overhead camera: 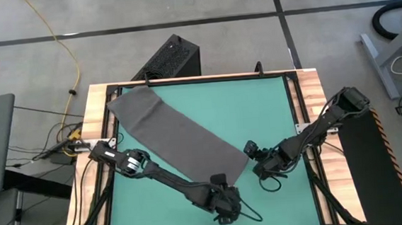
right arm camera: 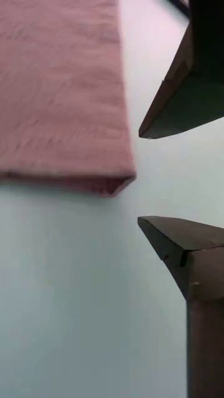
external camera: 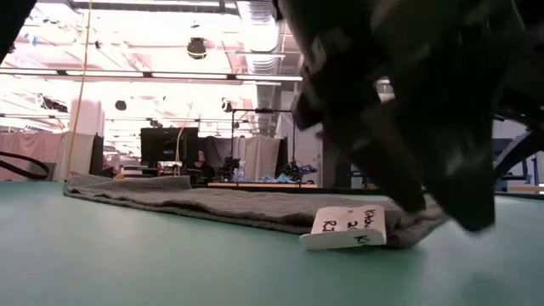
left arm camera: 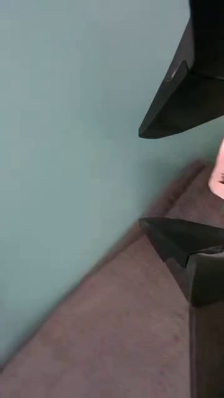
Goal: Roll towel into tight, uniform cylinder
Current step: Roll the gray towel
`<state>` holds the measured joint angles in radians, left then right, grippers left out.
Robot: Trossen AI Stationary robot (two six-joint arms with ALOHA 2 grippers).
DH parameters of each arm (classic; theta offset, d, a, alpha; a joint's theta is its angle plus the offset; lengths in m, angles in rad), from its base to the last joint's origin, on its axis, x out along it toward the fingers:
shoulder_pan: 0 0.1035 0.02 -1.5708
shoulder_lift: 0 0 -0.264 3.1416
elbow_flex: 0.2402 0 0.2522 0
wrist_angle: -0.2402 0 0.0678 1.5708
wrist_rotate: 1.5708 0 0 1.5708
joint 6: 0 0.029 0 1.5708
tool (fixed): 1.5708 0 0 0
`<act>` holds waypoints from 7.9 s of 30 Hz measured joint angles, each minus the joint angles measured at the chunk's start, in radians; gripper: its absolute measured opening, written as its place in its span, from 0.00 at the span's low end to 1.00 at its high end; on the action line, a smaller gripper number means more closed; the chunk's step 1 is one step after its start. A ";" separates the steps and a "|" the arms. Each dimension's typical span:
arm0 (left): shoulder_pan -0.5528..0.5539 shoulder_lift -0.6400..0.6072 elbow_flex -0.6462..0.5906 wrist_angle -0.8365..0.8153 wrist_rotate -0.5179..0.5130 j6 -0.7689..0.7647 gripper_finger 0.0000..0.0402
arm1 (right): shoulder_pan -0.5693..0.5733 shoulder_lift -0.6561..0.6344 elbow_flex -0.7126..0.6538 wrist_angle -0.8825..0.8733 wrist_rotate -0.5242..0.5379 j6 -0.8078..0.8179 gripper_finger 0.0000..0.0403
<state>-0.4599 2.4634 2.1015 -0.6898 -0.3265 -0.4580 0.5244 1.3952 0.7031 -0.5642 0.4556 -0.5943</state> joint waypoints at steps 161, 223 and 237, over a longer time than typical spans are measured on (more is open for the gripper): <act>0.016 -0.328 -0.670 0.773 0.166 -0.211 0.54 | -0.376 0.317 0.038 0.312 -1.112 0.733 0.06; 0.089 -0.220 -0.407 0.455 0.442 -0.307 0.53 | -0.375 0.317 0.038 0.306 -1.112 0.725 0.06; 0.026 -0.219 -0.407 0.452 0.304 -0.341 0.53 | -0.376 0.317 0.038 0.307 -1.113 0.810 0.06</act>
<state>-0.4343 2.2440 1.6943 -0.2375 -0.0227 -0.7994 0.1486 1.7126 0.7414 -0.2568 -0.6574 0.2159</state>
